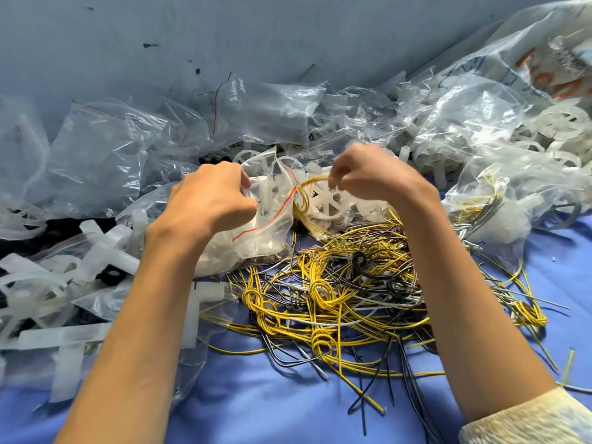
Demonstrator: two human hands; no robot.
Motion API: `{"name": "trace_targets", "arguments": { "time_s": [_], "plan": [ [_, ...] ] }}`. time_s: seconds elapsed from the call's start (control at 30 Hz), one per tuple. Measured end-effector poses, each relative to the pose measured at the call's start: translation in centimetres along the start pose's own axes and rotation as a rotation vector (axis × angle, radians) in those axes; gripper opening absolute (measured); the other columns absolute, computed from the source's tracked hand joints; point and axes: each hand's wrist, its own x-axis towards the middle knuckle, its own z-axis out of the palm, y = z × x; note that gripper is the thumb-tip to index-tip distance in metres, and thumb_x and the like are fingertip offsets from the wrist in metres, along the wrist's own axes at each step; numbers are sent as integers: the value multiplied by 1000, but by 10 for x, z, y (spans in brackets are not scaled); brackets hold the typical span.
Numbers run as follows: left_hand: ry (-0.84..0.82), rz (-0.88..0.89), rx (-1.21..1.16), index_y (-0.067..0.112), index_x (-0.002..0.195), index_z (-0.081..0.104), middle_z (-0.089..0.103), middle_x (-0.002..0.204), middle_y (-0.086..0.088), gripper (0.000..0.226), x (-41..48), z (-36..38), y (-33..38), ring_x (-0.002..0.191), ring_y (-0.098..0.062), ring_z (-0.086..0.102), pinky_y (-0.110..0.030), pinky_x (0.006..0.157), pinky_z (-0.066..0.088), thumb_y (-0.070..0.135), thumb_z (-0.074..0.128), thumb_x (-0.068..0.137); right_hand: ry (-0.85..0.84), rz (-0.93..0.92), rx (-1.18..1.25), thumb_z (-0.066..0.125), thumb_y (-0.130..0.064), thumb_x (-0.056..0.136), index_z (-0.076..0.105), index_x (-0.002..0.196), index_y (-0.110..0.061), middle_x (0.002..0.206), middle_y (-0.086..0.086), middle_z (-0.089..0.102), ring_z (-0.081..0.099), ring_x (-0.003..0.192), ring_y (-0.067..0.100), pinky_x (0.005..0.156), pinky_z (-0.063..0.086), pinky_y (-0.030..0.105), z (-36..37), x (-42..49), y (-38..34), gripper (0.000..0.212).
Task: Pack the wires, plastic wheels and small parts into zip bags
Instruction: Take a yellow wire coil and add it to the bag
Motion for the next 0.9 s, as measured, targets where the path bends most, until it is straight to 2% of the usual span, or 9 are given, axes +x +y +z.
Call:
{"name": "trace_targets", "arguments": {
  "time_s": [0.13,0.2,0.27,0.47,0.57,0.63,0.73,0.8,0.9],
  "plan": [
    [20,23,-11,28,117,57,64,119,-1,33,3,1,1,113,-28,54,-38,91,43,37,58,85,244,-28,110,50,-5,85,62,78,-21,89,8,68,61,87,27,75,51,35,-16,-2,-6,21],
    [2,60,-53,28,115,58,66,117,2,29,2,0,2,112,-25,55,-34,88,42,38,59,87,295,-57,233,46,-1,83,61,77,-16,76,2,65,61,81,25,72,50,32,-19,-3,-7,21],
    [-32,96,-154,26,113,60,67,113,3,27,1,-1,4,105,-20,59,-28,81,39,38,60,88,307,-95,319,41,3,83,60,77,-11,67,-3,59,56,69,18,61,44,23,-22,-4,-6,24],
    [-67,166,-456,25,105,61,68,98,5,28,-4,-4,10,87,-12,65,-26,73,44,43,65,85,159,-266,425,40,3,92,54,72,-19,64,-5,59,52,60,3,59,41,14,-30,-11,-3,33],
    [-65,177,-495,27,94,63,65,80,13,23,-5,-5,12,71,0,64,-22,63,41,48,62,84,93,-322,440,40,3,93,53,72,-19,66,-4,61,55,63,6,66,44,20,-30,-14,-6,33],
    [-26,202,-488,21,91,66,67,78,1,26,-4,-4,12,70,-8,63,-25,64,41,46,60,88,32,-358,444,41,4,93,55,73,-17,70,-1,63,58,69,11,75,47,28,-29,-16,-10,32],
    [42,243,-403,14,89,67,67,81,-14,25,-5,-4,12,82,-27,61,-33,70,42,37,58,92,-44,-367,390,47,-3,95,65,84,-8,81,3,69,65,81,21,88,51,41,-27,-17,-13,21],
    [57,261,-349,10,86,69,65,79,-15,23,-6,-4,12,84,-31,60,-36,70,44,30,59,92,-58,-356,311,55,-16,95,72,95,-13,88,-1,72,67,87,18,85,52,39,-27,-17,-13,17],
    [55,280,-333,12,78,70,64,74,-12,19,-6,-3,12,74,-30,55,-33,63,39,24,62,90,-126,-296,185,58,-40,91,73,106,-26,86,-7,71,60,79,9,68,46,28,-26,-19,-12,26]
  ]
}}
